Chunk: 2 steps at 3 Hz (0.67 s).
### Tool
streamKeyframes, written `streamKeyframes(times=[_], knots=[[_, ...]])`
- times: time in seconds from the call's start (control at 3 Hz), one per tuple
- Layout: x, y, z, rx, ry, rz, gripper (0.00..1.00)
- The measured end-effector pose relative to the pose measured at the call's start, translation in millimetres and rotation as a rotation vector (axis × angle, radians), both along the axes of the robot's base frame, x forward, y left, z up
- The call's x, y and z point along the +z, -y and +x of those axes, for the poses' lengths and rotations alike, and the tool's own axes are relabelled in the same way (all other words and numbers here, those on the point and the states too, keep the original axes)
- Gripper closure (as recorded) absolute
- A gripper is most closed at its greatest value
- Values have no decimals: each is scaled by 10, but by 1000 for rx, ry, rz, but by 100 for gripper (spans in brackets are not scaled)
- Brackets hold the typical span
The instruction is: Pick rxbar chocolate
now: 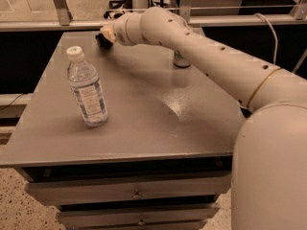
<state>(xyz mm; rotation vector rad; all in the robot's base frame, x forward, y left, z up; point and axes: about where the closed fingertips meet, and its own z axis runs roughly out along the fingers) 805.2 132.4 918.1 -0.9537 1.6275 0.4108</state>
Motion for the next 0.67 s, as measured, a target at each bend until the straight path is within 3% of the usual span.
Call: streamKeyframes(times=[0.67], knots=[[378,414,-576,49,73,19,100]])
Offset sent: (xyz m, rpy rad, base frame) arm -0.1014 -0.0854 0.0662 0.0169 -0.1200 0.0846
